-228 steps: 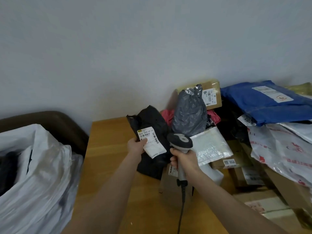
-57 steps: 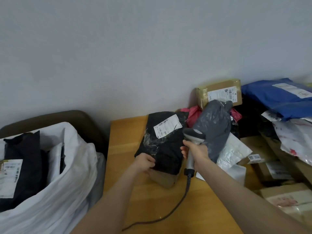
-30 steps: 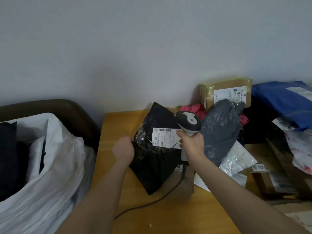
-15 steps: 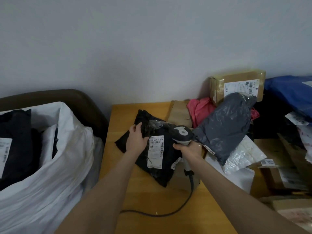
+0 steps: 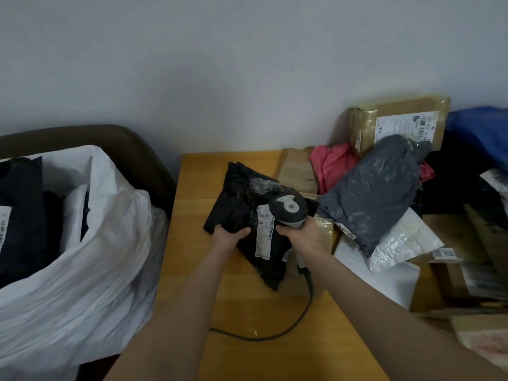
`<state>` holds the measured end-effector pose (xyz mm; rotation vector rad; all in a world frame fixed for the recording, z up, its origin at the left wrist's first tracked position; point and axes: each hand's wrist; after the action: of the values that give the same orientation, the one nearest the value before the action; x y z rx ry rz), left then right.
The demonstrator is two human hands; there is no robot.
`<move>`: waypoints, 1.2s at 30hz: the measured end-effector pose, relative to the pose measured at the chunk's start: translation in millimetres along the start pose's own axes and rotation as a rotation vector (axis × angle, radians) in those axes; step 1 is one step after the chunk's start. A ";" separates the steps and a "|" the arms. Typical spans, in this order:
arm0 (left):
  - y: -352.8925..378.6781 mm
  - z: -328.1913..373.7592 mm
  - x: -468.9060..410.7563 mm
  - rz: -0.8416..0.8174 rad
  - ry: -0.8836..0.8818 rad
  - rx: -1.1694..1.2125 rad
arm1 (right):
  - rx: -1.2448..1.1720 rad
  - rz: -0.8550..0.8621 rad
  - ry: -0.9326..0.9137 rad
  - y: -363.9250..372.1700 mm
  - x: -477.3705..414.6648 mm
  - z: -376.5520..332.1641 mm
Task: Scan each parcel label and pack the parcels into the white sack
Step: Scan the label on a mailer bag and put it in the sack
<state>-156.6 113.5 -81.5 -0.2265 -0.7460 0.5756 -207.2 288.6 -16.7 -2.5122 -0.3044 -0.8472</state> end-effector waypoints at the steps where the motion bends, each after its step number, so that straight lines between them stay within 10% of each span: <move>1: 1.2 -0.6 0.7 -0.023 -0.002 -0.006 | 0.003 -0.006 0.003 -0.4 -1.2 0.3; 23: -89.8 73.4 65.5 0.198 0.482 0.268 | -0.371 0.262 -0.009 -32.1 60.6 -38.7; 36: -116.1 147.2 97.5 -0.179 0.550 0.424 | -0.487 0.024 -0.011 -42.2 78.6 -51.0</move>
<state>-153.6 72.4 125.8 0.0780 -0.1000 0.4577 -186.3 304.4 82.7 -2.9586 -0.0733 -0.9942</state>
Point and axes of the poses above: each hand's wrist, its own x-axis away from the middle knuckle, its own y-axis out of the palm, z = x × y, and after that the axes turned 10 degrees about y, right-handed
